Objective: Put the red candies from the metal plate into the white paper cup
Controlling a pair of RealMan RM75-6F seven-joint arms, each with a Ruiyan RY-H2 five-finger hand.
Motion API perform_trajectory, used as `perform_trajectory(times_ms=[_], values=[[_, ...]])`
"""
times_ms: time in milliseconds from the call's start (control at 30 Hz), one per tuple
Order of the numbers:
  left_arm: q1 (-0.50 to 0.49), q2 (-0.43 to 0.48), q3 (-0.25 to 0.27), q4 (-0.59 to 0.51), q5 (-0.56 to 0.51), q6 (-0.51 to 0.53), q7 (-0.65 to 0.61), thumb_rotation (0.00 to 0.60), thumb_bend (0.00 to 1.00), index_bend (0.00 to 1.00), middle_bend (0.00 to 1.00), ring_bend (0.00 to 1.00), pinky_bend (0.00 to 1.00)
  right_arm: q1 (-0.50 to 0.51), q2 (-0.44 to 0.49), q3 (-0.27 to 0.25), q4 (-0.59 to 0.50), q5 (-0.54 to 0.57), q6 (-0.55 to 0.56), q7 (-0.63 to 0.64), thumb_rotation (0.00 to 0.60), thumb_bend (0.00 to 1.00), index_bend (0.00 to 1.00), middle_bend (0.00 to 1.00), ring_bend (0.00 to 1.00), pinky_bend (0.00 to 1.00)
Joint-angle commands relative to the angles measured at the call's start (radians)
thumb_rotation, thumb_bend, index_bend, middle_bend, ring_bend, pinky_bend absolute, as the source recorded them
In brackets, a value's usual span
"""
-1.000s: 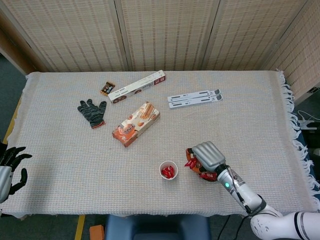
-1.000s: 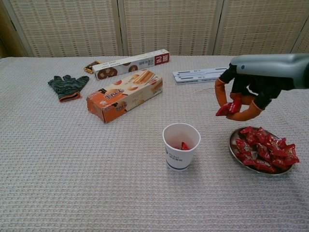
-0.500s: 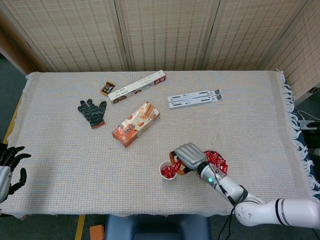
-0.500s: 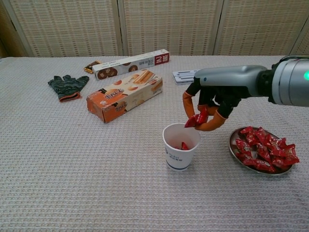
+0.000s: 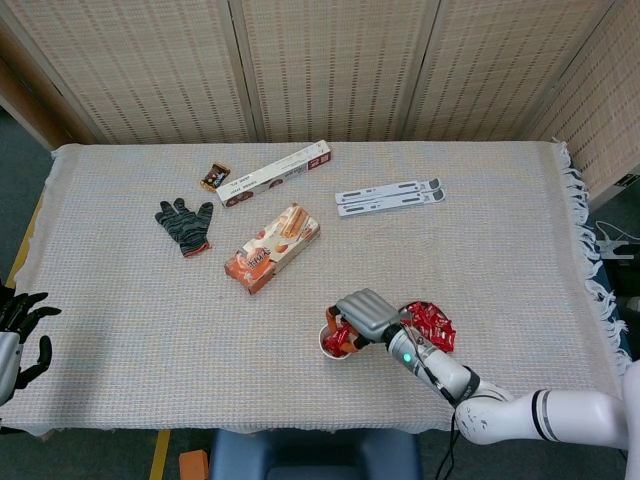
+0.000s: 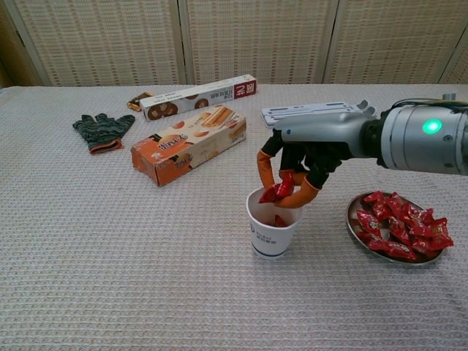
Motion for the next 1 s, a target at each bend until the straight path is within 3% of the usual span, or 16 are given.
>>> perform_trajectory(times_ms=[33, 333, 733, 1000], values=[[0.000, 0.000, -0.001, 0.000, 0.000, 0.001, -0.001, 0.600, 0.62, 0.29, 0.13, 0.08, 0.30, 0.001, 0.003, -0.004, -0.003, -0.004, -0.003, 0.006, 0.600, 0.27, 0.61, 0.86, 0.75, 0.94], [0.000, 0.000, 0.000, -0.001, 0.000, 0.000, 0.001, 0.600, 0.62, 0.29, 0.13, 0.08, 0.30, -0.002, 0.024, -0.009, -0.014, -0.029, -0.018, 0.048, 0.600, 0.11, 0.48, 0.86, 0.75, 0.94], [0.000, 0.001, 0.000, 0.000, -0.001, -0.001, -0.002, 0.600, 0.62, 0.29, 0.13, 0.08, 0.30, -0.033, 0.059, -0.015, -0.028, -0.101, 0.006, 0.106, 0.600, 0.08, 0.40, 0.86, 0.75, 0.94], [0.001, 0.002, -0.001, -0.002, 0.001, 0.002, -0.005, 0.600, 0.62, 0.29, 0.13, 0.08, 0.30, -0.093, 0.114, -0.111, -0.032, -0.071, 0.130, -0.072, 0.600, 0.08, 0.38, 0.86, 0.75, 0.94]])
